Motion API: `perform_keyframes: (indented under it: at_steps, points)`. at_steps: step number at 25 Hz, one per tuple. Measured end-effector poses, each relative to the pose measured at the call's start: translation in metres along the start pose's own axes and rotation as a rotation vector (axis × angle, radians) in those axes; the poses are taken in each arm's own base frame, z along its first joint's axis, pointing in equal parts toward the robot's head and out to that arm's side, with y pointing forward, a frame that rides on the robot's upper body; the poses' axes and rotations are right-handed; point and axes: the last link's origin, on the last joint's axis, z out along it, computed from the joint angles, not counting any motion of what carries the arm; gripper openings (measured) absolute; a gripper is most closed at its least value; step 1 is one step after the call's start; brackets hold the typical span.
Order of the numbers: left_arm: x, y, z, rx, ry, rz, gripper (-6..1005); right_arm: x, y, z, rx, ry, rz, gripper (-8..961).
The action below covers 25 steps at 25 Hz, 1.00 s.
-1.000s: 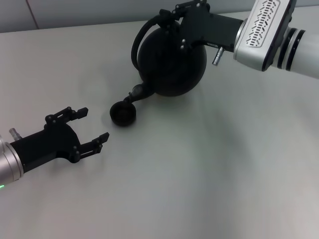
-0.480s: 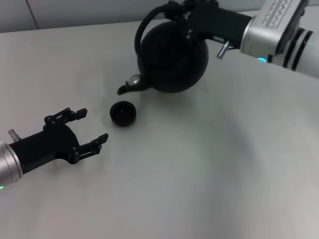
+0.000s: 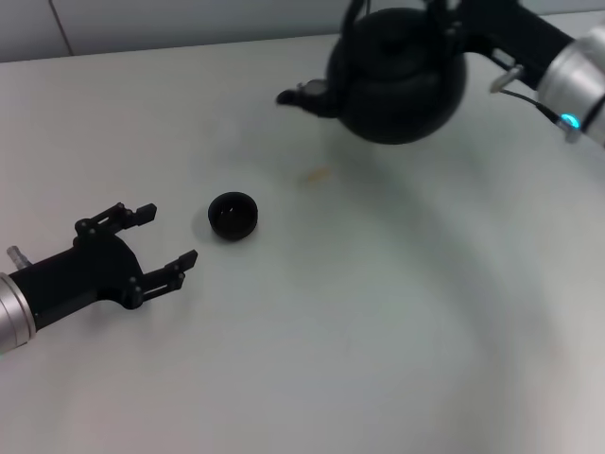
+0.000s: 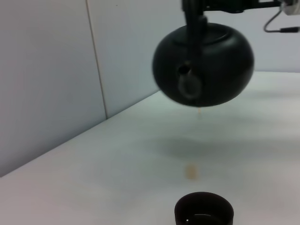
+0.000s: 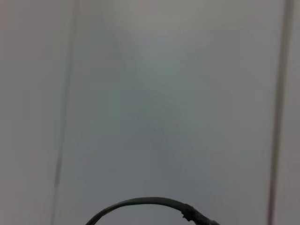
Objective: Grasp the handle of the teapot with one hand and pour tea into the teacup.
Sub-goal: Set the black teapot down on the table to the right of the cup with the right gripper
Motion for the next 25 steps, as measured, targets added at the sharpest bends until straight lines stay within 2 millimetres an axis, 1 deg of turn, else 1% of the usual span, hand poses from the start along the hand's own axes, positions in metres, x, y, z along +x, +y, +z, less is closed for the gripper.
perform_keyframes:
  at_steps: [1,2,3,4,5,9,16,25]
  points:
    - [0.0,0.0,0.0,0.001,0.001,-0.001,801,0.006,-0.003,-0.01,0.038,-0.009,0.043,108]
    - [0.0,0.0,-0.001,0.003,0.002,-0.002,801,0.006,-0.003,-0.01,0.038,-0.009,0.043,108]
    - [0.0,0.0,-0.001,0.003,0.002,-0.002,801,0.008,-0.006,-0.015,0.058,-0.012,0.061,108]
    - [0.0,-0.001,-0.001,0.006,0.002,-0.003,801,0.014,-0.009,-0.024,0.098,-0.01,0.091,108]
    - [0.0,-0.001,-0.001,0.006,0.002,-0.003,801,0.014,-0.009,-0.024,0.098,-0.01,0.091,108]
    - [-0.001,-0.001,-0.002,0.006,0.002,-0.005,801,0.026,-0.014,-0.038,0.167,-0.004,0.147,108]
    - [-0.001,-0.001,-0.002,0.007,0.002,-0.005,801,0.033,-0.014,-0.044,0.197,0.011,0.17,107]
    - [0.002,-0.002,-0.001,0.008,0.011,0.001,801,0.044,-0.009,-0.041,0.213,0.061,0.212,106]
